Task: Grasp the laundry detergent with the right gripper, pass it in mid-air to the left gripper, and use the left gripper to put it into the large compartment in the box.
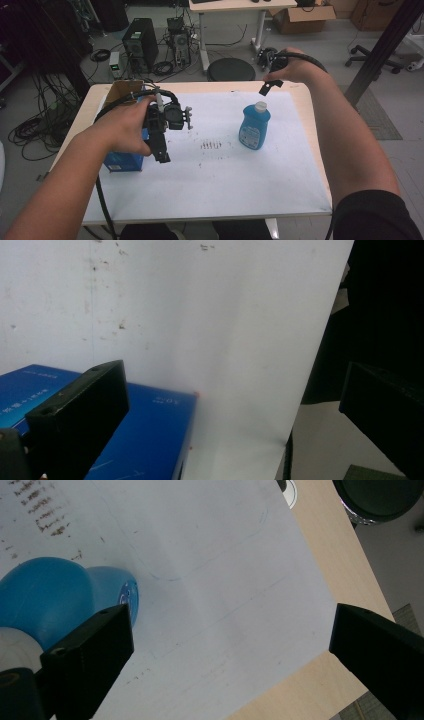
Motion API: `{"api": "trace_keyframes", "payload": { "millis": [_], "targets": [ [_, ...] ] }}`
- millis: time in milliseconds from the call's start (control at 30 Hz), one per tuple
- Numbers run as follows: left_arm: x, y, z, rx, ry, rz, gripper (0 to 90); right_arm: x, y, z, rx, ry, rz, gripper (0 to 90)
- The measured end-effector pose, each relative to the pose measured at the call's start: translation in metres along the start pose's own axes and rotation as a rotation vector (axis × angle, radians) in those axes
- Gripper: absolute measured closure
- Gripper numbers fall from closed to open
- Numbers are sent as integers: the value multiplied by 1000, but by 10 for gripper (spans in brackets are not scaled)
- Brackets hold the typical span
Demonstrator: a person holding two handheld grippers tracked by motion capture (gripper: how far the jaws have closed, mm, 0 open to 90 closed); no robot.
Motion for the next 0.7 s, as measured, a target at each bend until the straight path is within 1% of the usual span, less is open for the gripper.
{"api": "trace_keyframes", "payload": {
  "millis": [167, 200, 267, 300, 333, 433, 467, 533, 567, 600, 633, 700],
  "targets": [
    [-2, -3, 2, -2, 7, -8, 2, -3, 1, 1, 3, 10, -2, 50],
    [-1, -3, 2, -10, 7, -9, 2, -3, 2, 3, 5, 6, 4, 48],
    [-1, -3, 3, -4, -3, -14, 2, -4, 4, 6, 17, 1, 19, 43],
    [-1, -3, 2, -3, 2, -13, 2, -4, 5, 9, 16, -4, 24, 44],
    [-1, -2, 2, 2, 2, -13, 2, -4, 5, 11, 21, -7, 26, 43],
    [-1, -1, 2, 6, -3, -11, 2, -6, 5, 15, 29, 8, 19, 44],
    [0, 0, 2, 6, -6, -13, 2, -8, 4, 20, 30, 15, 19, 45],
    [1, 1, 2, 13, -12, -10, 2, -9, 4, 23, 36, 14, 21, 45],
    [1, 2, 2, 17, -22, -8, 2, -11, 4, 30, 43, 19, 19, 45],
    [1, 2, 2, 17, -22, -8, 2, -11, 4, 30, 43, 19, 19, 45],
    [2, 3, 2, 21, -23, -9, 2, -14, 3, 36, 57, 24, 17, 43],
    [2, 3, 2, 20, -23, -9, 2, -14, 3, 38, 58, 27, 16, 44]
  ]
}}
Point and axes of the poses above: each handheld gripper's, and its own axes: x roughly forward along the jaws, z roughly out of its underside, y roughly to its right, the point moved 5 cm from there along x, roughly forward along the jaws, and after that the axes turned 7 degrees about -z, right-handed, at the moved point
